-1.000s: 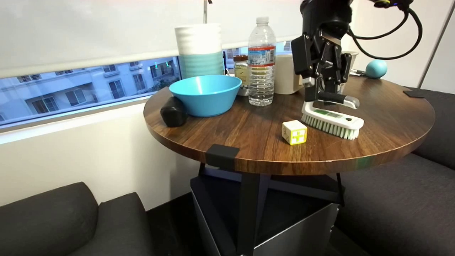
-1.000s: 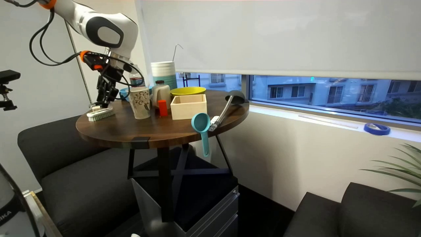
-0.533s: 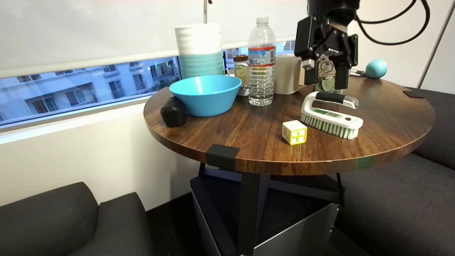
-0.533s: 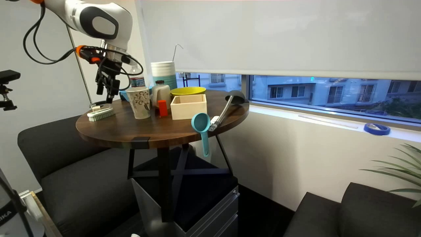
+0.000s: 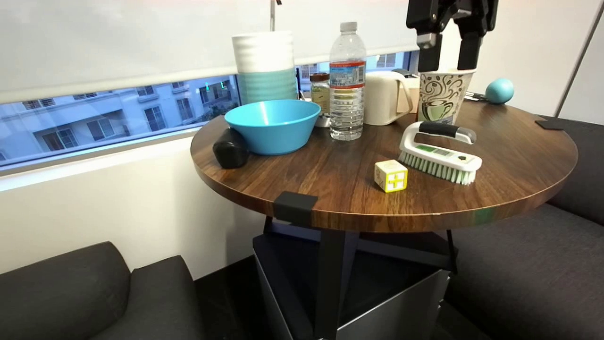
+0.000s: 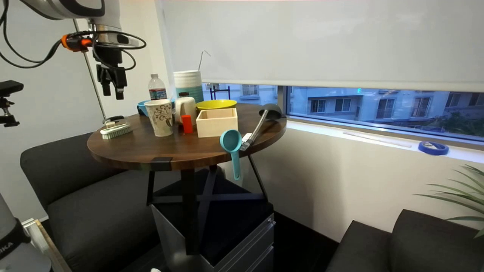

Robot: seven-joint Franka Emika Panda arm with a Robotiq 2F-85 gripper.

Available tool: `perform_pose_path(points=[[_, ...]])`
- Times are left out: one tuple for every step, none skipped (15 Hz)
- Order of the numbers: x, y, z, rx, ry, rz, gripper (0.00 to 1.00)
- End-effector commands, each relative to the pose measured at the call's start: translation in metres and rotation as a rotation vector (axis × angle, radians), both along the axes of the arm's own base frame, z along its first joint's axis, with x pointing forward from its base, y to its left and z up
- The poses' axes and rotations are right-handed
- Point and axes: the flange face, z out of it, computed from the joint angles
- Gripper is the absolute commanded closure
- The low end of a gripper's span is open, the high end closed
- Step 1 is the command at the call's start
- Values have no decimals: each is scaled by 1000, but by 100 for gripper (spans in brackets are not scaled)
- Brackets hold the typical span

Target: Put the scrubbing brush upright

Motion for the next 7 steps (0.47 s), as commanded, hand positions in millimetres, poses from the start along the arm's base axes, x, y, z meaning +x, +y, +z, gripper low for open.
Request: perform_pose_path(points=[[-14, 14, 23, -84, -64, 9, 0], [-16, 17, 27, -110, -85, 10, 0], [-10, 12, 16, -58, -52, 15, 0], [-12, 15, 19, -73, -65, 17, 0], [-14, 17, 21, -81, -73, 19, 0], [-14, 17, 22, -84, -77, 19, 0], [-15, 17, 22, -85, -77, 19, 0]])
